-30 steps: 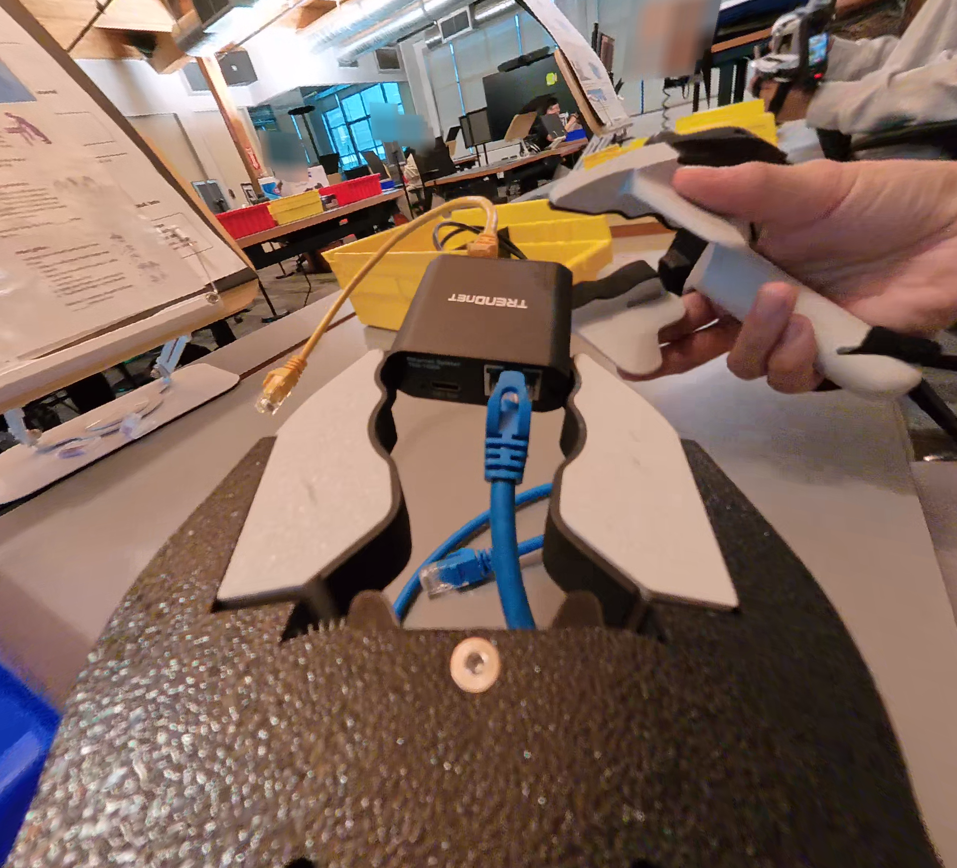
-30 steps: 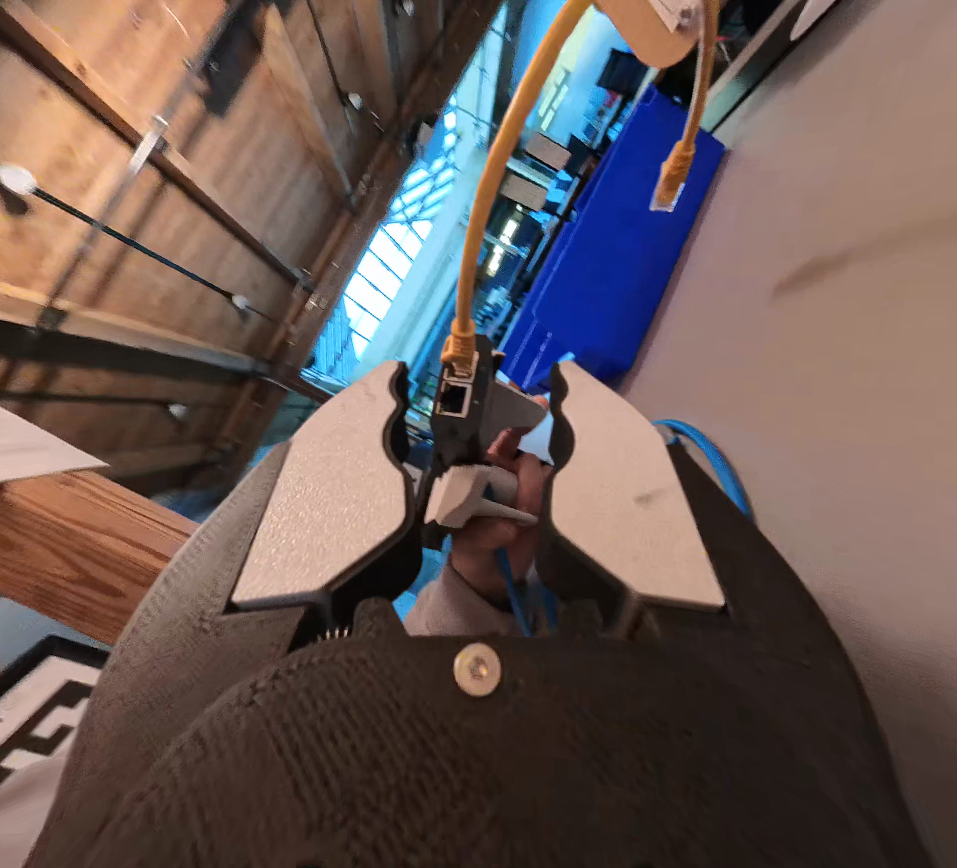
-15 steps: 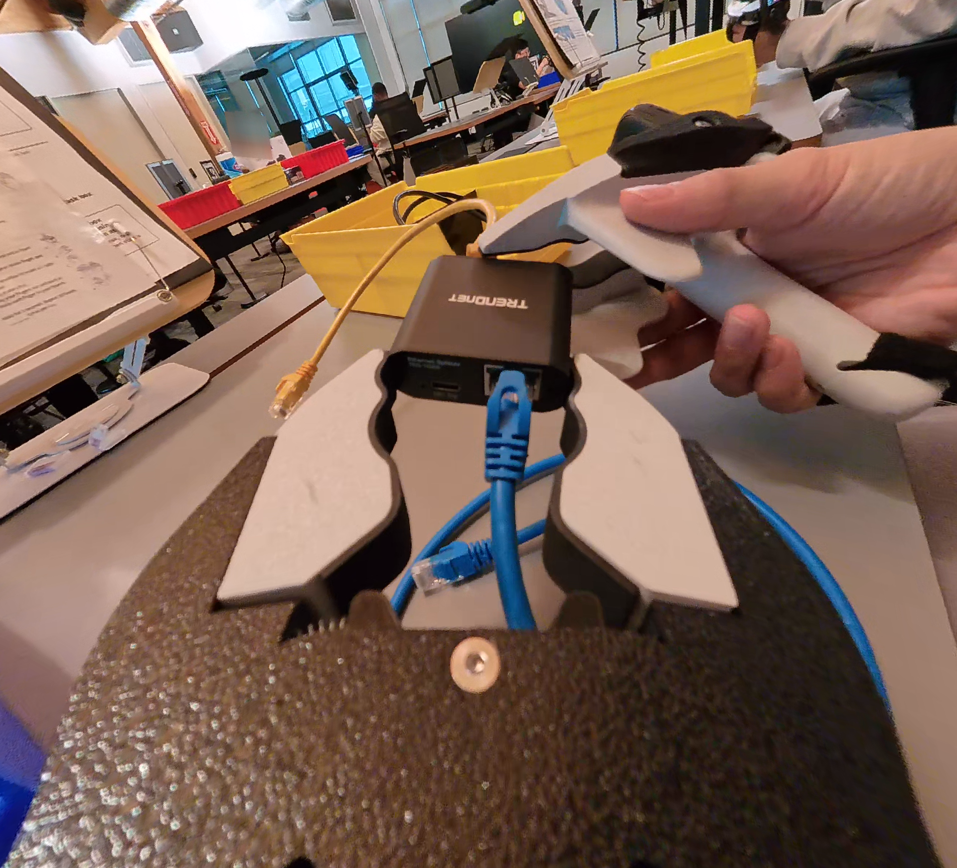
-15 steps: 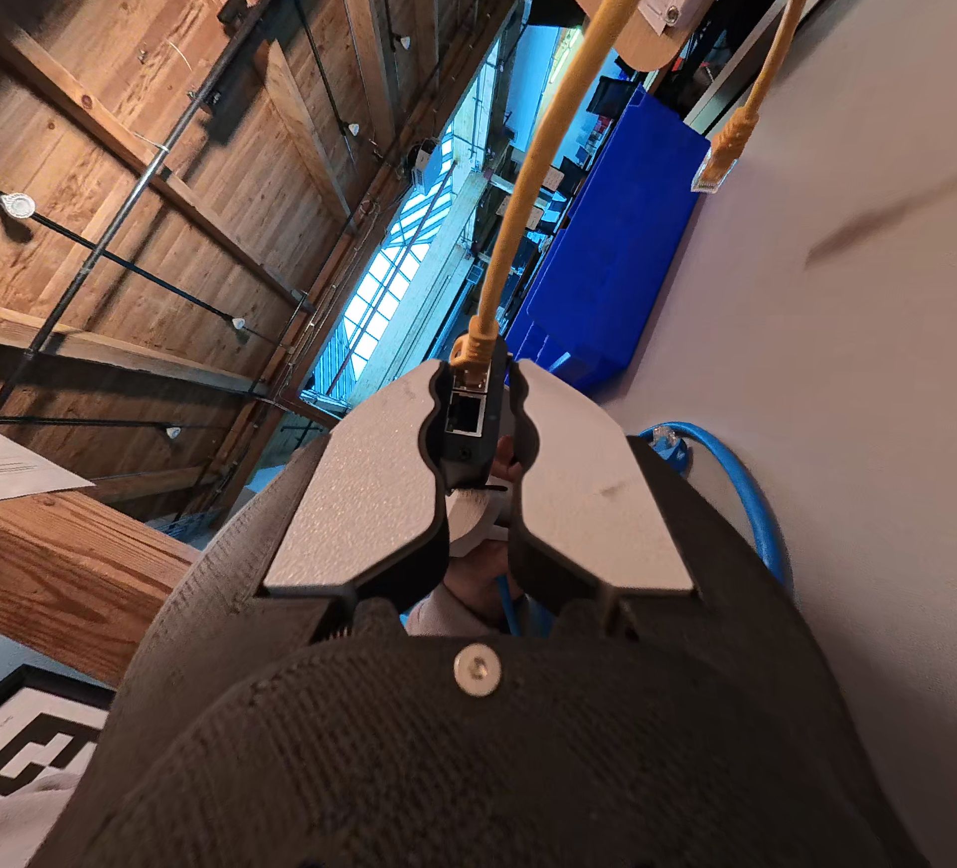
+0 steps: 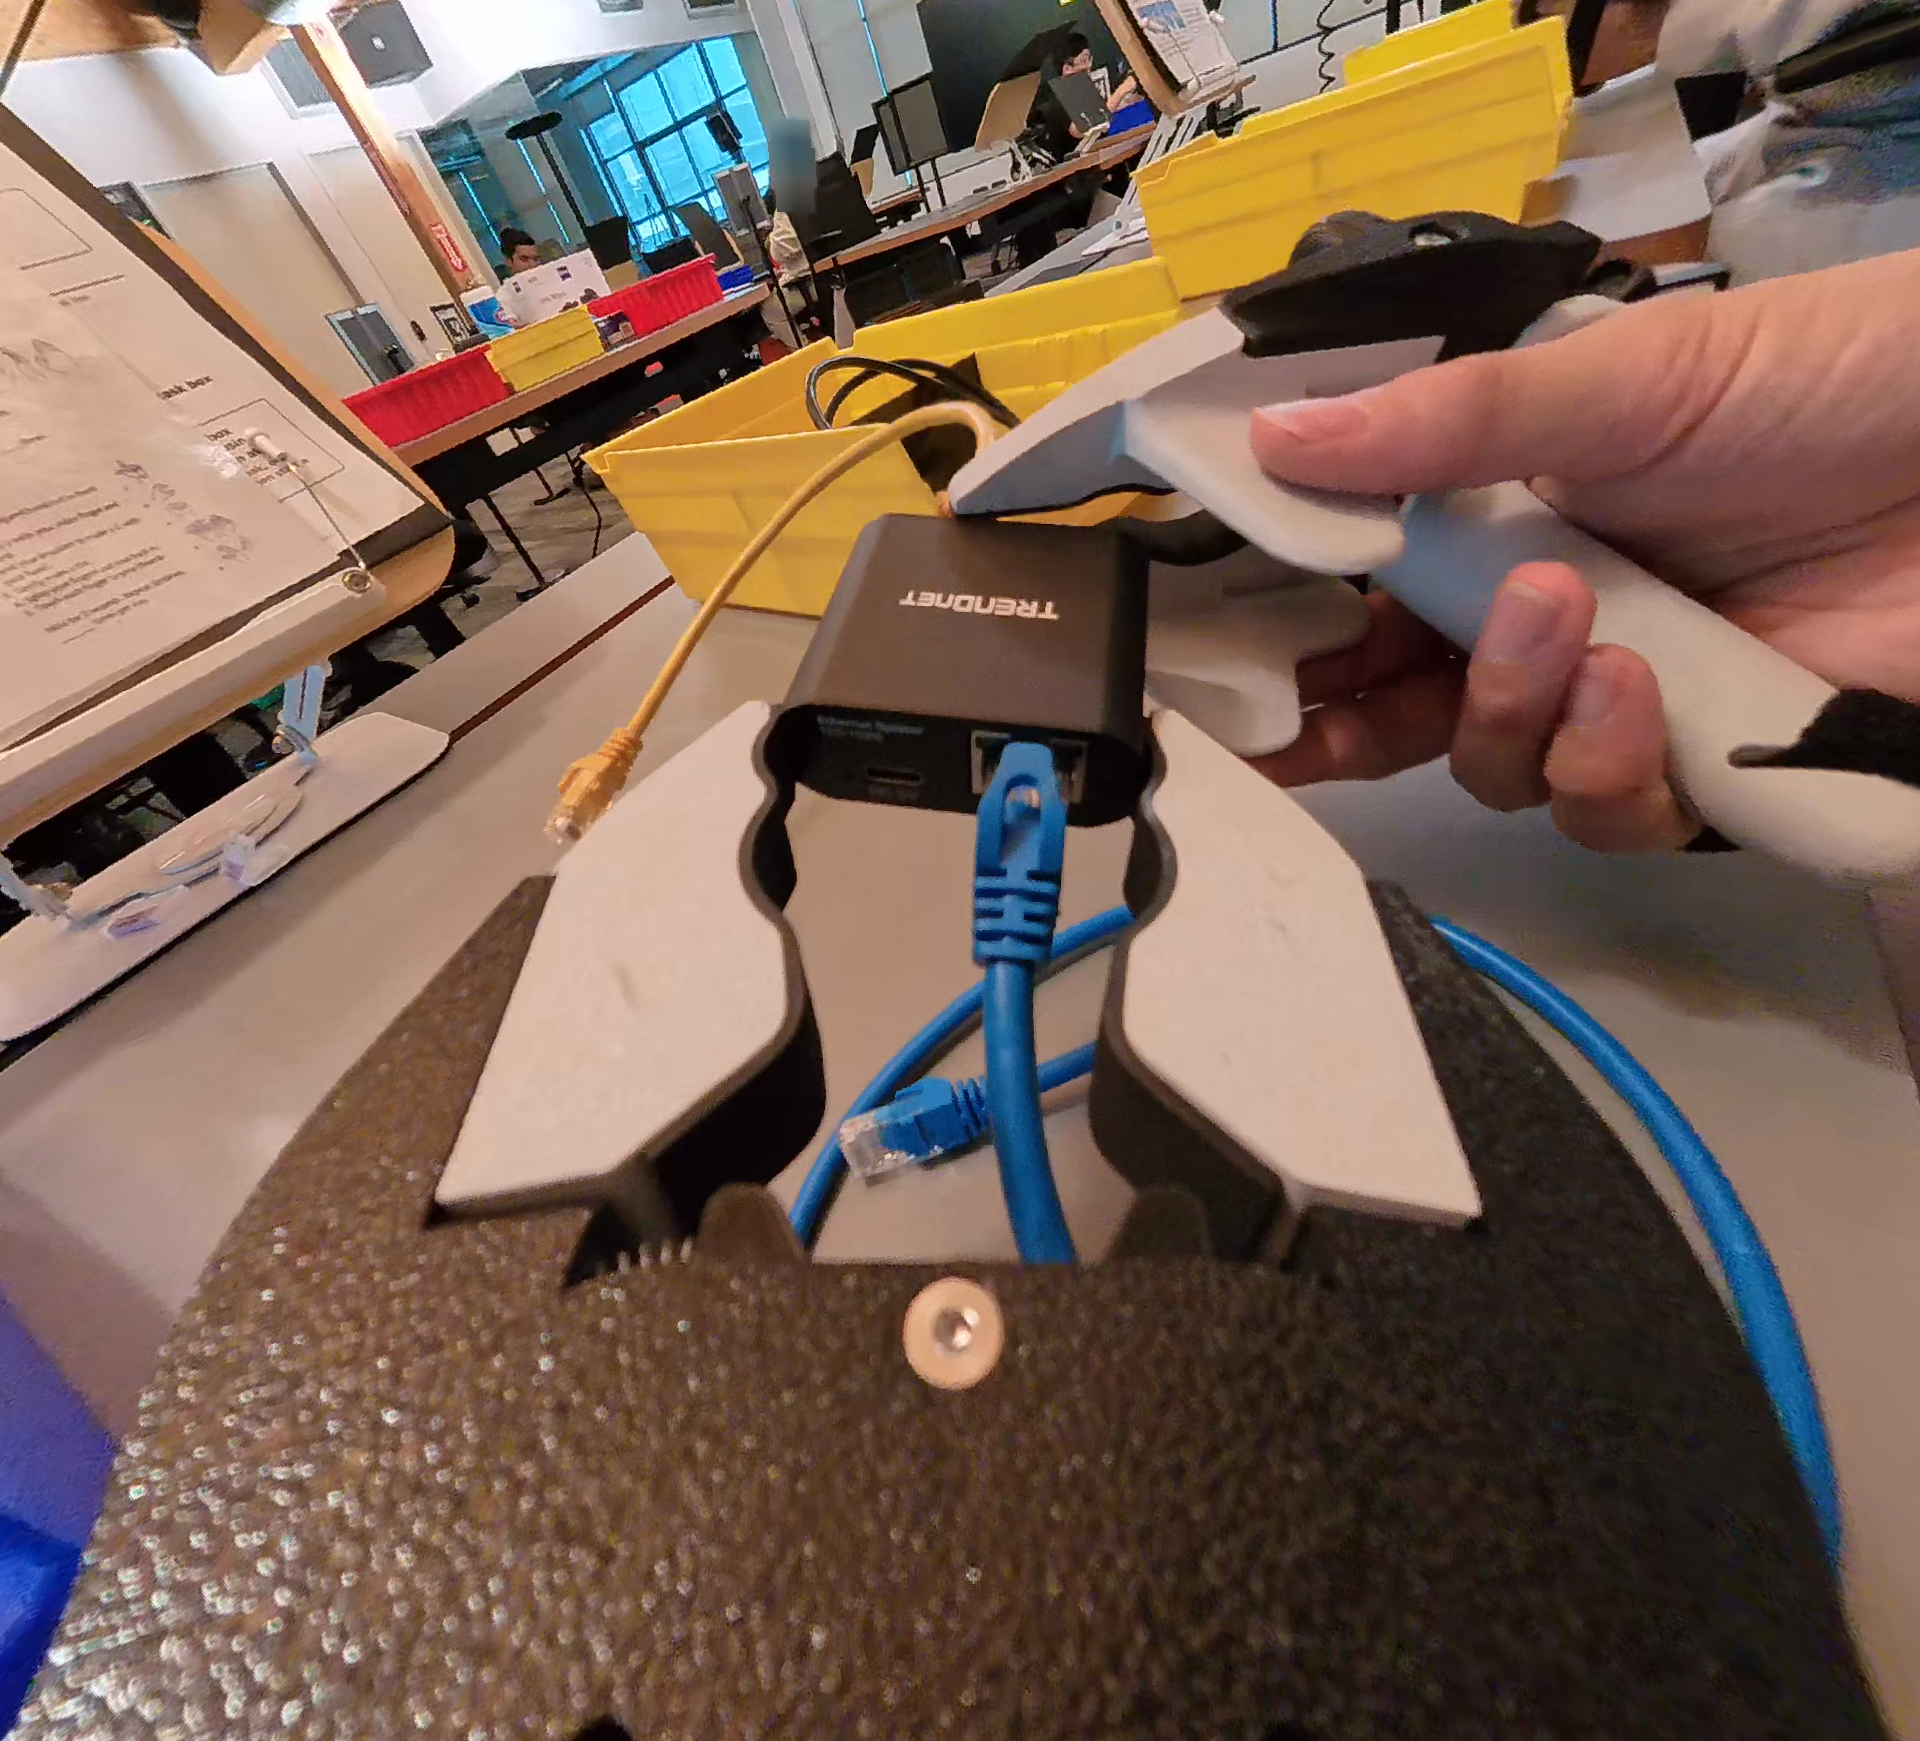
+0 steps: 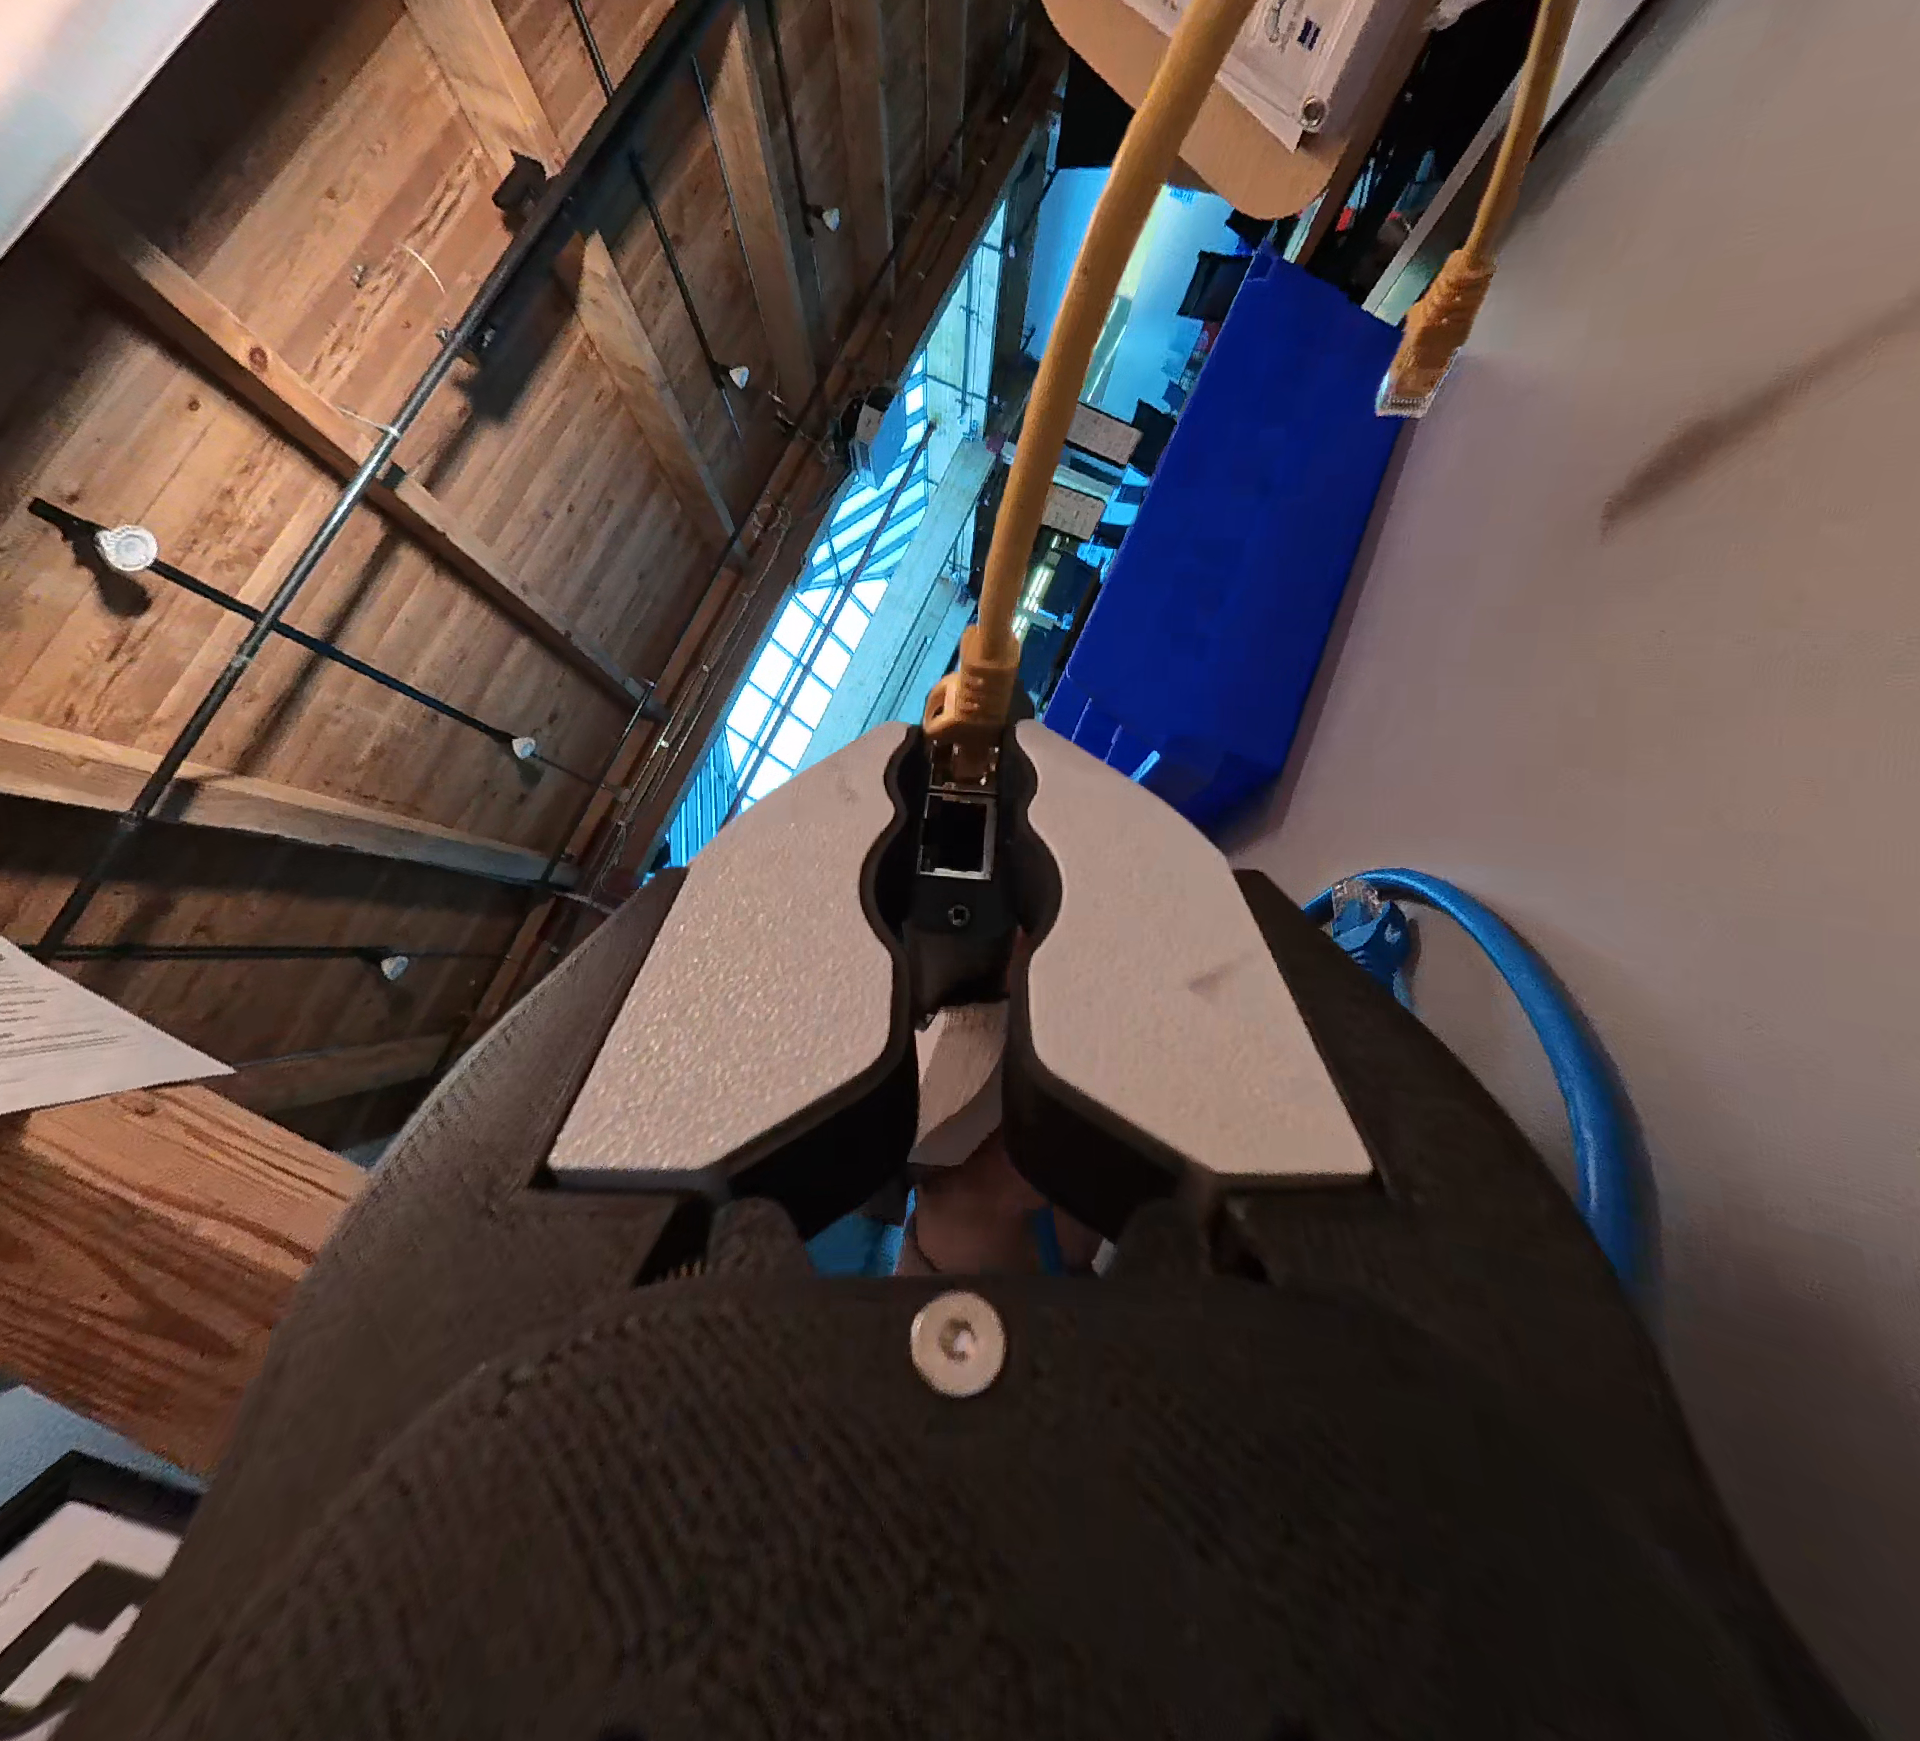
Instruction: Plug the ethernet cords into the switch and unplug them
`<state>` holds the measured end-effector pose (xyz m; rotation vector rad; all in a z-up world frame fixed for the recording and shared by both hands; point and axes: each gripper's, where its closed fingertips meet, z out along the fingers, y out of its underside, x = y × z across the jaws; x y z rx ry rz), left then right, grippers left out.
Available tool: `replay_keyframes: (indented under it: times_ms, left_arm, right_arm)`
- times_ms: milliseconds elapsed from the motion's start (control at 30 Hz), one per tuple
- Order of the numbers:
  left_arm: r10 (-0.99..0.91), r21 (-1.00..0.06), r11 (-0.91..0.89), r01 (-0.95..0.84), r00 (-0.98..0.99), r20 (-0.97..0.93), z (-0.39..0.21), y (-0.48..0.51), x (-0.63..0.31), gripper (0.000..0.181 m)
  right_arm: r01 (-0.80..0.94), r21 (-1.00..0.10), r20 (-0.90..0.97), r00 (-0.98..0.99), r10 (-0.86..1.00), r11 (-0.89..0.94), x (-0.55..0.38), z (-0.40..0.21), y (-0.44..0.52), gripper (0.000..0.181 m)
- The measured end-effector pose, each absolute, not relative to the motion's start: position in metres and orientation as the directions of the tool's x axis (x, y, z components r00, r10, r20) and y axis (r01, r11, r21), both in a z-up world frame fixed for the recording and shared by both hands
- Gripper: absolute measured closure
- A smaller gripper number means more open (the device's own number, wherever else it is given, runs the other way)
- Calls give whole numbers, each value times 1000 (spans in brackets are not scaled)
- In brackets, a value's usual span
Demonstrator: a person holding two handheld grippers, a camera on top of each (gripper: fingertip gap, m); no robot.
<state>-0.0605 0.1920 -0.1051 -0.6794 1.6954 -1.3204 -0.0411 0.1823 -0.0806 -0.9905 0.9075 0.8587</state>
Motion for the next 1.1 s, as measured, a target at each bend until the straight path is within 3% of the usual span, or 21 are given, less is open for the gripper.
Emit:
replay_keyframes:
  times_ms: [400, 833, 933, 1100]
  left_arm:
    - [-849, -949, 311, 60, -430, -306, -107, 194, -55, 120]
    - [-870, -948, 305, 91, -379, -316, -102, 198, -55, 120]
    - [-876, -955, 283, 92, -380, -296, -100, 201, -55, 120]
    - [-877, -958, 274, 91, -385, -287, -99, 204, -55, 120]
  right_arm:
    - [-837, -390, -877, 465, 123, 384, -36, -81, 185, 169]
    - [-558, -753, -616, 785, -74, 350, -12, -46, 157, 170]
    - [-440, -869, -471, 876, -103, 228, -4, -18, 134, 170]
    - [-315, -949, -313, 941, -131, 5, 25, 11, 74, 170]
